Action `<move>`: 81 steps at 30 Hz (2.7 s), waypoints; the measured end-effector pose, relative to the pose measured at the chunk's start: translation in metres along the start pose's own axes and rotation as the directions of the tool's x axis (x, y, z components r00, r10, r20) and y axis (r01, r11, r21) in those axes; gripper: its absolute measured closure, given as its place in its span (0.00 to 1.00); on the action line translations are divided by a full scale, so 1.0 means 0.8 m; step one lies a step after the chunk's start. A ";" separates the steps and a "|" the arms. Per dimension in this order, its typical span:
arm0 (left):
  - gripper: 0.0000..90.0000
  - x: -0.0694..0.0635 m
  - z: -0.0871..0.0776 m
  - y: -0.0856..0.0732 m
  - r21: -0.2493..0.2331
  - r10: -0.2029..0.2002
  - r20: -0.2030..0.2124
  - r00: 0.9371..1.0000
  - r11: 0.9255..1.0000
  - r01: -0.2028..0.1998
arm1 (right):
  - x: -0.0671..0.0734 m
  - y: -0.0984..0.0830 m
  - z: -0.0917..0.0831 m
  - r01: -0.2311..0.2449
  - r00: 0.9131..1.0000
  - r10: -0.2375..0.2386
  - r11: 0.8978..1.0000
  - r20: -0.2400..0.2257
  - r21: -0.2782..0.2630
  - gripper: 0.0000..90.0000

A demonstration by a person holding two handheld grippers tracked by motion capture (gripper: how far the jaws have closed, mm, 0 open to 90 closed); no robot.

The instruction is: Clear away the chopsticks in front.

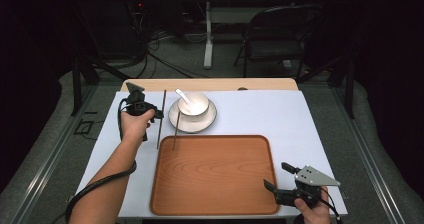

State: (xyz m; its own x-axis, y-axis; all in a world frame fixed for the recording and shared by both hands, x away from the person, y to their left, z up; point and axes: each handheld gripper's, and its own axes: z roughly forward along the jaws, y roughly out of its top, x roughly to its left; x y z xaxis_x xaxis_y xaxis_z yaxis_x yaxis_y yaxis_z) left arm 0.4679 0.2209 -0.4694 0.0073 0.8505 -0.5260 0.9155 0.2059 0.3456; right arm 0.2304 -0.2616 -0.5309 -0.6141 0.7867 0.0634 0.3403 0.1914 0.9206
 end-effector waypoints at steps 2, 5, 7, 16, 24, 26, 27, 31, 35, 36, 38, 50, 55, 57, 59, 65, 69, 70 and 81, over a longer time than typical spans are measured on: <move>0.94 0.000 -0.011 -0.012 -0.006 0.009 0.023 1.000 1.000 -0.008 | 0.000 0.000 0.000 -0.001 1.000 0.001 1.000 -0.001 0.000 0.16; 0.94 -0.001 -0.018 -0.021 -0.005 0.020 0.025 0.999 1.000 -0.020 | 0.000 0.000 0.000 -0.001 1.000 0.001 1.000 0.000 0.000 0.16; 0.94 -0.001 -0.024 -0.032 -0.008 0.025 0.035 0.999 1.000 -0.025 | 0.000 0.000 0.000 -0.001 1.000 0.001 1.000 0.002 -0.002 0.16; 0.94 0.000 -0.050 -0.083 0.017 0.086 0.056 0.995 0.996 -0.087 | 0.000 0.000 0.000 -0.006 1.000 0.007 1.000 0.003 -0.006 0.16; 0.94 0.001 -0.067 -0.125 0.032 0.126 0.083 0.989 0.991 -0.129 | -0.001 0.000 0.000 -0.015 1.000 0.015 1.000 0.003 -0.008 0.16; 0.94 0.002 -0.068 -0.134 0.037 0.128 0.091 0.988 0.991 -0.132 | -0.001 0.000 0.000 -0.015 1.000 0.015 1.000 0.004 -0.008 0.16; 0.94 0.003 -0.067 -0.139 0.043 0.128 0.097 0.987 0.990 -0.132 | -0.001 0.000 0.000 -0.014 1.000 0.014 1.000 0.003 -0.009 0.16; 0.94 0.003 -0.064 -0.157 0.058 0.141 0.102 0.985 0.987 -0.148 | 0.000 0.000 0.000 -0.014 1.000 0.014 1.000 0.003 -0.011 0.16; 0.94 0.000 -0.057 -0.173 0.075 0.146 0.120 0.982 0.985 -0.155 | 0.000 0.000 0.000 -0.017 1.000 0.017 1.000 0.003 -0.010 0.16; 0.94 0.000 -0.057 -0.173 0.075 0.146 0.120 0.982 0.985 -0.155 | 0.000 0.000 0.000 -0.017 1.000 0.017 1.000 0.003 -0.010 0.16; 0.94 -0.001 -0.051 -0.179 0.092 0.149 0.126 0.981 0.983 -0.162 | 0.000 0.000 0.000 -0.016 1.000 0.016 1.000 0.003 -0.011 0.16; 0.94 -0.010 -0.004 -0.201 0.167 0.165 0.105 0.981 0.969 -0.181 | 0.000 0.000 -0.001 -0.013 1.000 0.013 1.000 0.002 -0.012 0.16; 0.94 -0.009 0.010 -0.199 0.171 0.167 0.066 0.984 0.970 -0.176 | 0.000 0.000 -0.001 -0.010 1.000 0.010 1.000 0.002 -0.015 0.16; 0.94 -0.008 0.012 -0.198 0.177 0.163 0.061 0.985 0.969 -0.171 | 0.000 0.000 -0.001 -0.010 1.000 0.010 1.000 0.002 -0.016 0.16; 0.94 -0.006 0.016 -0.196 0.173 0.153 0.046 0.987 0.972 -0.159 | 0.000 0.000 -0.001 -0.010 1.000 0.010 1.000 0.001 -0.016 0.16; 0.94 -0.006 0.022 -0.195 0.173 0.160 0.019 0.987 0.972 -0.161 | 0.000 0.000 -0.001 -0.009 1.000 0.009 1.000 0.001 -0.015 0.16; 0.94 -0.008 0.022 -0.196 0.173 0.164 0.006 0.986 0.971 -0.163 | 0.000 0.000 -0.001 -0.008 1.000 0.008 1.000 0.002 -0.017 0.16; 0.94 -0.007 0.023 -0.196 0.170 0.164 0.002 0.987 0.972 -0.162 | 0.000 0.000 -0.001 -0.007 1.000 0.007 1.000 0.002 -0.018 0.16; 0.93 -0.006 0.025 -0.197 0.176 0.154 0.016 0.988 0.972 -0.155 | 0.000 0.000 -0.001 -0.006 1.000 0.006 1.000 0.001 -0.018 0.16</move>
State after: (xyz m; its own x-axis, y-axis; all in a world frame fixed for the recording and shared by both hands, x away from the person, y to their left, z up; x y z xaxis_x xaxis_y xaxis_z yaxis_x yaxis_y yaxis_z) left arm 0.3312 0.1749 -0.5368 0.1549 0.8642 -0.4787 0.9596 -0.0165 0.2808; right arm 0.2294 -0.2623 -0.5306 -0.6109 0.7887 0.0688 0.3311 0.1756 0.9271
